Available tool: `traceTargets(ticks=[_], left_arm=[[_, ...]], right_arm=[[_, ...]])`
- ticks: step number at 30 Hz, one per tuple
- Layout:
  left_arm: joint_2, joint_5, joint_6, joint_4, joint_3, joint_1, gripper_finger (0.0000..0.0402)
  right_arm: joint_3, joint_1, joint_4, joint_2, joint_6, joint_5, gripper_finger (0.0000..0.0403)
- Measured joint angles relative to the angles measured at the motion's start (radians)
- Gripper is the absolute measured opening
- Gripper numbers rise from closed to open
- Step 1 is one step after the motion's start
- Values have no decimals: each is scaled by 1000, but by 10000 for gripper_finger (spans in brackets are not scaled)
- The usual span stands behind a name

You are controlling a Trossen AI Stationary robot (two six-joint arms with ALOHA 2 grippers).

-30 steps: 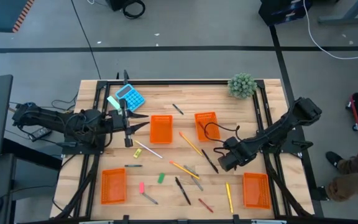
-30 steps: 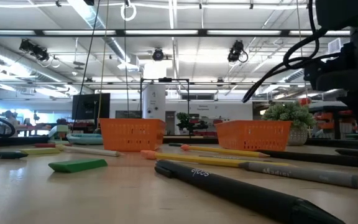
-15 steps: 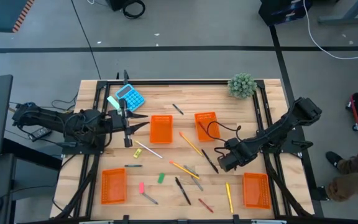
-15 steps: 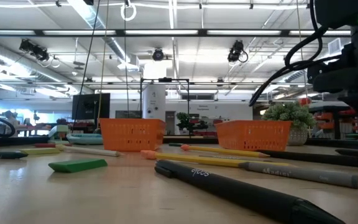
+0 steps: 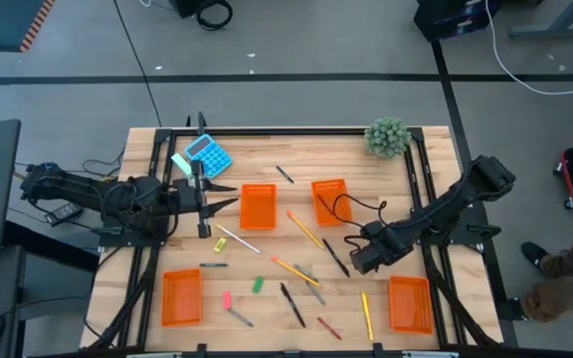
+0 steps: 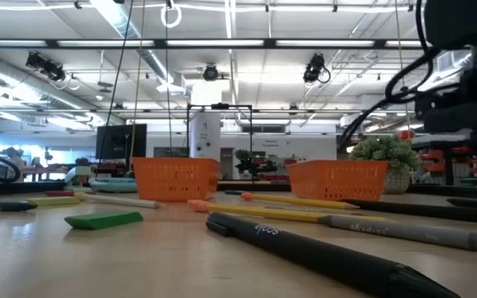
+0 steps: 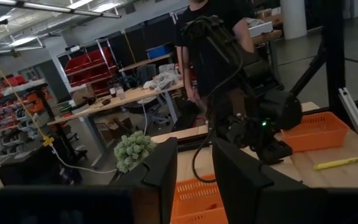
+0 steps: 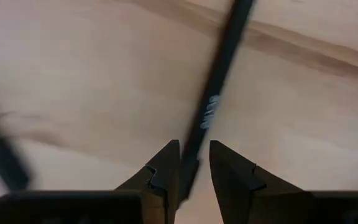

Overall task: Sort crayons/erasers/pens/pencils in bins
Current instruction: Put the top right black pen into the bottom right orange bin

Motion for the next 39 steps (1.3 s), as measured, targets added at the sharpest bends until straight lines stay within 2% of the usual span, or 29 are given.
traceTargets(ticks=[4,12,19,23,26,34,39], left_arm=[[-2,-1,13,-1,0,-9,110],[-2,-1,15,-1,0,-10,110],[-2,-1,23,-1,0,-10,110],[-2,-1,23,-1,0,-10,111],[-2,-1,23,-1,0,-10,112],[-1,-1,23,2,0,-10,108],[-1,-1,22,-2,0,-10,107]], right_arm=[[-43,0,62,-5,17,-4,94],[-45,0,56,-3,-1,8,91],[-45,0,45,-2,-42,20,43],[-43,0,40,-2,-88,10,35],[-32,-2,18,-25,-157,-28,35],[57,14,-42,-156,-144,-37,35],[138,68,-42,-180,-119,-42,36]])
